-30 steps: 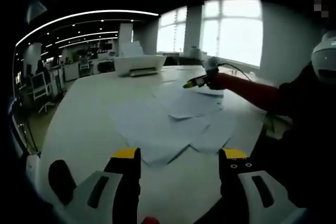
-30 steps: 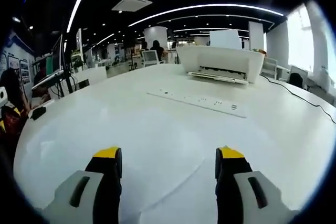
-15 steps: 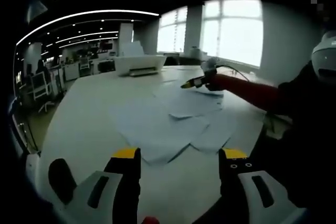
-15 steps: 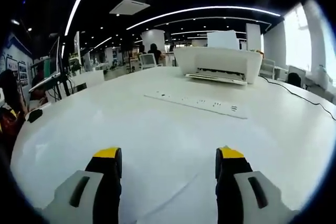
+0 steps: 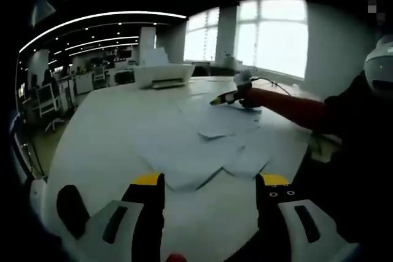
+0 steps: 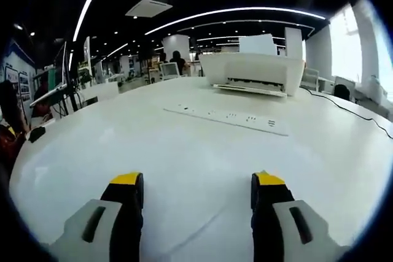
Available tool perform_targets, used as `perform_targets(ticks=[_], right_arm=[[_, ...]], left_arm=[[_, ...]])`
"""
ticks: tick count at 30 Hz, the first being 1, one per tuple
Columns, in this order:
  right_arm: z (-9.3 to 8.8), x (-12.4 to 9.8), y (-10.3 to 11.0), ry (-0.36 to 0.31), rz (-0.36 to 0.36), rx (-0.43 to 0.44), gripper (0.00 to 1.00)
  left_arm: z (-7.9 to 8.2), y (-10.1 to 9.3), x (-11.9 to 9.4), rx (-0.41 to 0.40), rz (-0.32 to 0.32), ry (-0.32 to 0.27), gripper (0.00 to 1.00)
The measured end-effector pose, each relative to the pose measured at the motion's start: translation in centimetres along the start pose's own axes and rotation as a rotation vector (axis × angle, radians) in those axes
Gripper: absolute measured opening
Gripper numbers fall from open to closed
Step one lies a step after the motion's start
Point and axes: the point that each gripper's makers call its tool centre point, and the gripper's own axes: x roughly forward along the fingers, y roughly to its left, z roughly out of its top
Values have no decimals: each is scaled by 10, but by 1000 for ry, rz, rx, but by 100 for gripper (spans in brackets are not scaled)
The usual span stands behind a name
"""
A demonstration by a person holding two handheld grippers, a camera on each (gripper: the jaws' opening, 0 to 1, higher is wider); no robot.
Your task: Organize the stack of printing papers by aligning and flattening the scattered papers on the table
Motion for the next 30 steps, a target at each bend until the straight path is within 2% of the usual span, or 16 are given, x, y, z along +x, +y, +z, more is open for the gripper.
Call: perform_targets(ticks=[11,17,23,30], right_arm=[[-4,1,3,-3,-8,-58,66],[-4,-1,4,-13,-6,-60,66],[-3,-1,8,-23,9,-66,60],[-2,4,4,-27,17,-66,55]], left_arm=[[0,-2,2,3,-3,5,63],[1,-3,4,5,-8,6,63],[1,-6,8,7,-18,10,63],[0,-6,8,4,-18,10,63]])
